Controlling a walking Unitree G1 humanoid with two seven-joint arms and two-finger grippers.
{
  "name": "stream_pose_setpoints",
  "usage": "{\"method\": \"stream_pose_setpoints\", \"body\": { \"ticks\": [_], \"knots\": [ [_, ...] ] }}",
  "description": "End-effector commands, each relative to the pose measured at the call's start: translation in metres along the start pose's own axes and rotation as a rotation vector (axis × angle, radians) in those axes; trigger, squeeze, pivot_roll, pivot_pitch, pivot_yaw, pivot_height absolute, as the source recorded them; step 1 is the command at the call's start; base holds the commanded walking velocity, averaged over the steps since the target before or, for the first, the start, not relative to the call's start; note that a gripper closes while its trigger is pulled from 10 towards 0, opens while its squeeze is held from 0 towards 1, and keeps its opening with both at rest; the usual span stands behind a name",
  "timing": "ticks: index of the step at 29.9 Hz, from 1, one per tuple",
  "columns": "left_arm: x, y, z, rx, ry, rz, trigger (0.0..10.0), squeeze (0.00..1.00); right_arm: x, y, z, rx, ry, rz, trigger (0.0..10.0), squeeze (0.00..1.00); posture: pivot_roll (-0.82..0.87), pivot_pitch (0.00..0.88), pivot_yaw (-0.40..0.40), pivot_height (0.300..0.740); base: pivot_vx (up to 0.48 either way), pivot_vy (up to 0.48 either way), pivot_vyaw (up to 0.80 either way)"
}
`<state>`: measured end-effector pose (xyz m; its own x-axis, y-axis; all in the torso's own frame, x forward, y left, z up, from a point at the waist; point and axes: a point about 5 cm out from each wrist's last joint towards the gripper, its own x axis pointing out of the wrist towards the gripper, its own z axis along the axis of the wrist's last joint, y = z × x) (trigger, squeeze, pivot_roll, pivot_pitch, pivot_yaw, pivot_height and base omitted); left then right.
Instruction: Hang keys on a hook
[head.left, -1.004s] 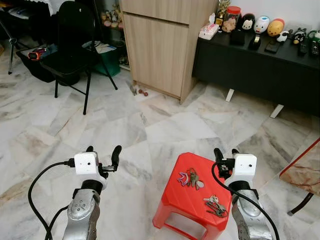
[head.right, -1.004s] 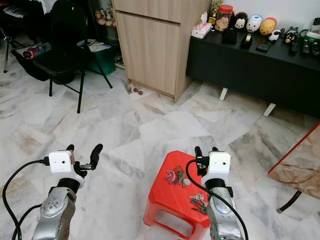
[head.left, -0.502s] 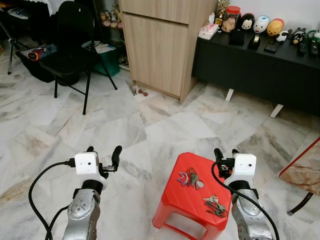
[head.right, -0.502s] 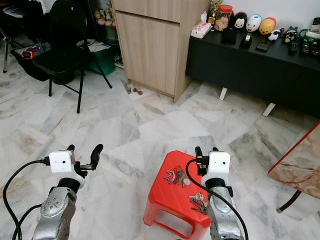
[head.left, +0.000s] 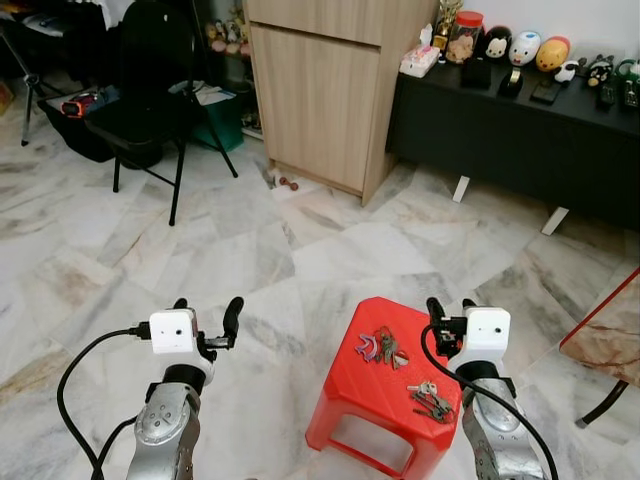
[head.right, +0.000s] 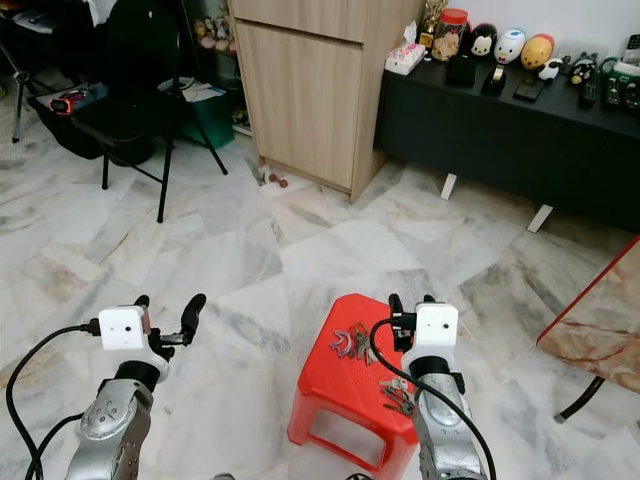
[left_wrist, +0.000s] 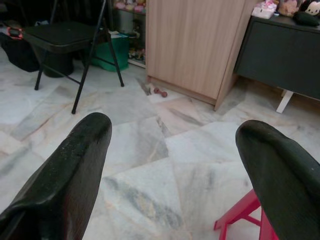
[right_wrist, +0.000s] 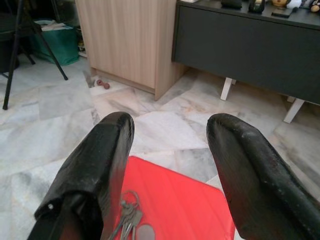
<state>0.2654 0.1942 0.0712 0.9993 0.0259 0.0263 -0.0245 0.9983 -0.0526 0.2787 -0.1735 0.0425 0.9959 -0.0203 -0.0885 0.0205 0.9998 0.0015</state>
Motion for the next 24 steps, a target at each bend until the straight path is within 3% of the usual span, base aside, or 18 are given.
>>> {"method": "stream_pose_setpoints", "body": {
  "ticks": [1, 24],
  "knots": [
    [-0.0023, -0.0001, -0.0044, 0.012, 0.026, -0.002, 10.0, 0.00, -0.0024, -0.0015, -0.0046, -0.008, 0.021, -0.004, 10.0, 0.00, 0.08, 0.115, -0.002, 0.675, 0.000, 0.000, 0.00],
    [-0.0009, -0.0012, -0.0056, 0.018, 0.038, -0.011, 10.0, 0.00, -0.0046, 0.0009, -0.0120, -0.006, 0.063, 0.007, 10.0, 0.00, 0.08, 0.113, 0.004, 0.671, 0.000, 0.000, 0.00]
  ]
}}
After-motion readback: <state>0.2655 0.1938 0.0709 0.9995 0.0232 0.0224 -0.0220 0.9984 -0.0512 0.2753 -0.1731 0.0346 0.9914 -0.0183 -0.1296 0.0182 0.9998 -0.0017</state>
